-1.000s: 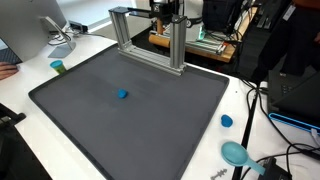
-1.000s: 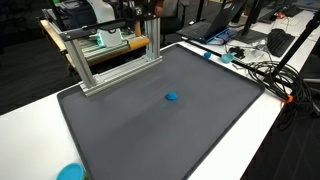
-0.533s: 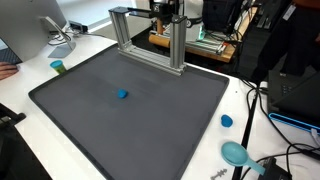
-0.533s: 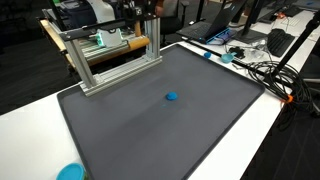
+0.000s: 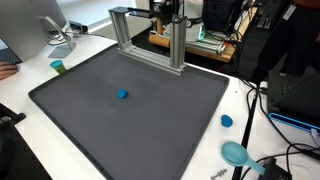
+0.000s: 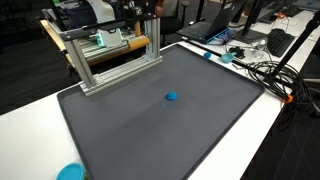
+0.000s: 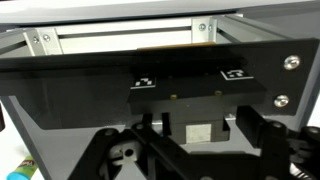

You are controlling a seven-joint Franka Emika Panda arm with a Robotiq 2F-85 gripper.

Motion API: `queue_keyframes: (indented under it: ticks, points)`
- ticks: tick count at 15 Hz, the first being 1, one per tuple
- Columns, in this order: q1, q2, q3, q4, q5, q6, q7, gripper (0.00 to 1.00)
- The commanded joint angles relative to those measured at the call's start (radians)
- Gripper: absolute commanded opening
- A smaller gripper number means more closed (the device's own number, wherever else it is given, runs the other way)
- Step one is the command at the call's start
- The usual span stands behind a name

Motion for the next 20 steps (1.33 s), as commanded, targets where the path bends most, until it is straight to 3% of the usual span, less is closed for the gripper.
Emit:
queue_keyframes:
  ticks: [1, 5, 8, 9, 10, 13, 15, 16, 18, 20]
  points:
    - [-0.012, -0.06, 0.001, -0.041, 0.002, -0.005, 0.01, 0.85]
    - [-0.01, -0.048, 0.001, -0.009, 0.006, -0.021, 0.008, 0.8]
    - [-0.016, -0.046, 0.014, -0.009, 0.0, -0.012, 0.029, 0.68]
    - [-0.018, -0.046, 0.018, -0.009, -0.002, -0.014, 0.037, 0.68]
    - [-0.025, -0.046, 0.025, -0.009, -0.008, -0.015, 0.054, 0.61]
    - [-0.039, -0.05, 0.039, -0.009, -0.017, -0.016, 0.096, 0.61]
    - [-0.047, -0.055, 0.045, -0.009, -0.022, -0.022, 0.114, 0.68]
    - [-0.05, -0.058, 0.047, -0.009, -0.027, -0.031, 0.114, 0.66]
    - [-0.049, -0.063, 0.044, -0.009, -0.032, -0.058, 0.097, 0.83]
    - [-0.038, -0.065, 0.032, -0.008, -0.026, -0.092, 0.073, 0.89]
